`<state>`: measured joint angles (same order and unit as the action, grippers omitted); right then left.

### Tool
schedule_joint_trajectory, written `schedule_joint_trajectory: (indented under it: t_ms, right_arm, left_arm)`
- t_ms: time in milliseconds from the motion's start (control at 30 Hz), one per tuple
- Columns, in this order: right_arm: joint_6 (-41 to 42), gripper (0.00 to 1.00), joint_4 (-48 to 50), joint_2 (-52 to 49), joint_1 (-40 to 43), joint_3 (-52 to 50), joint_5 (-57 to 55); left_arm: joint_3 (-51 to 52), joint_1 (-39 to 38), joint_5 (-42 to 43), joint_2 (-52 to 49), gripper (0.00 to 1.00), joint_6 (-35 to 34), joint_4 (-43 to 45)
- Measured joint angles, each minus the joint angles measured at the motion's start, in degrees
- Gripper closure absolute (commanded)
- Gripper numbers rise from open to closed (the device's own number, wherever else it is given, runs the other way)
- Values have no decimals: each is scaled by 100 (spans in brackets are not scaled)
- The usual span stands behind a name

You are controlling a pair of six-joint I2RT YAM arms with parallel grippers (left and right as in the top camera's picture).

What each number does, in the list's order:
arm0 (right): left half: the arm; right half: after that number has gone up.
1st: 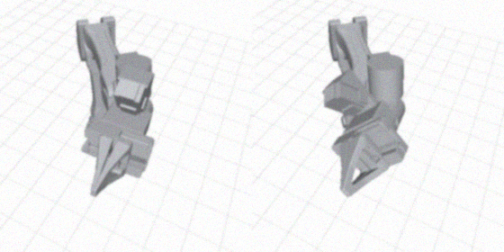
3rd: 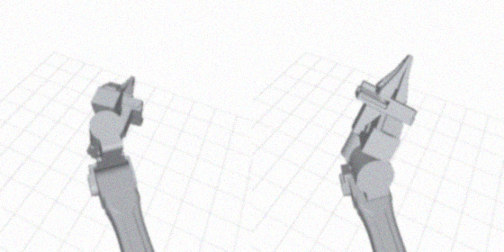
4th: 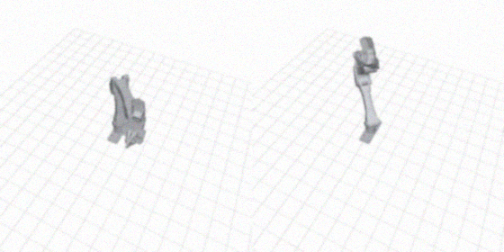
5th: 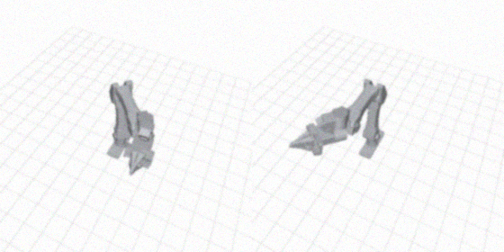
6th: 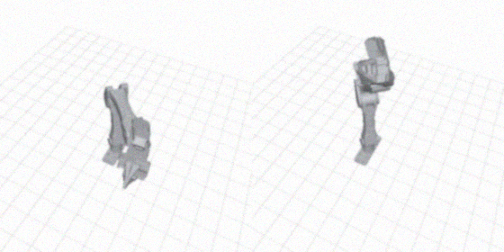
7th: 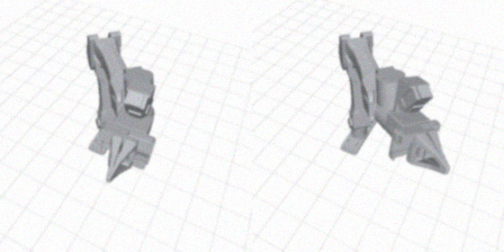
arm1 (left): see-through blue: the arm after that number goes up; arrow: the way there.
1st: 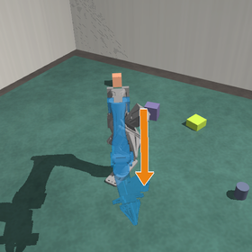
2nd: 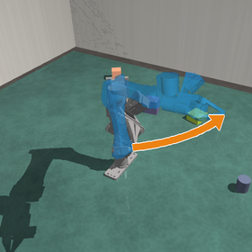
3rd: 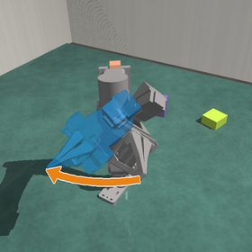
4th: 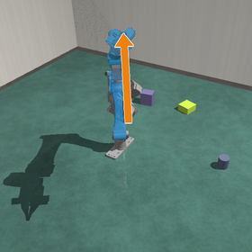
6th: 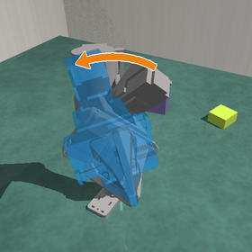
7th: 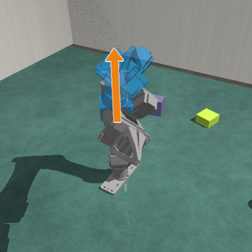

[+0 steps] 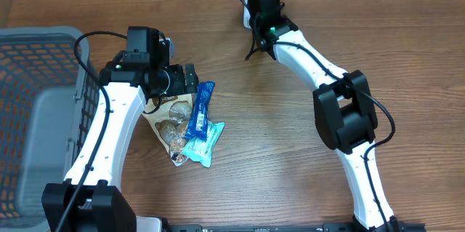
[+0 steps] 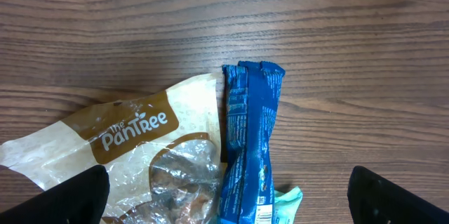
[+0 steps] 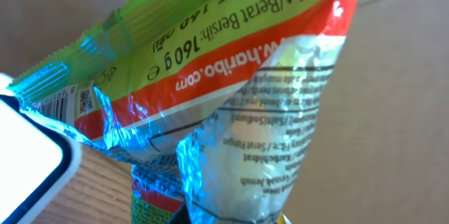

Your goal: Scan the item barcode

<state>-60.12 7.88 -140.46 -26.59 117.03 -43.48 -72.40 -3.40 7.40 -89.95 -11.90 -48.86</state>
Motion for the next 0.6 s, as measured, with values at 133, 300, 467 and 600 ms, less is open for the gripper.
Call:
schedule_joint_trajectory:
  t_ms: [133,300,467,600]
  right_arm:
    - [-22,96,9,-61,-2,0,0]
    - [-31,96,26,-61,0,0,0]
    - [-39,96,26,-61,0,0,0]
    - [-39,96,26,-61,2,0,24]
  left_arm:
    - [0,0,0,0,0,0,2]
    - [0,0,0,0,0,0,2]
    - [0,0,0,0,0,0,2]
    - [0,0,0,-2,0,0,2]
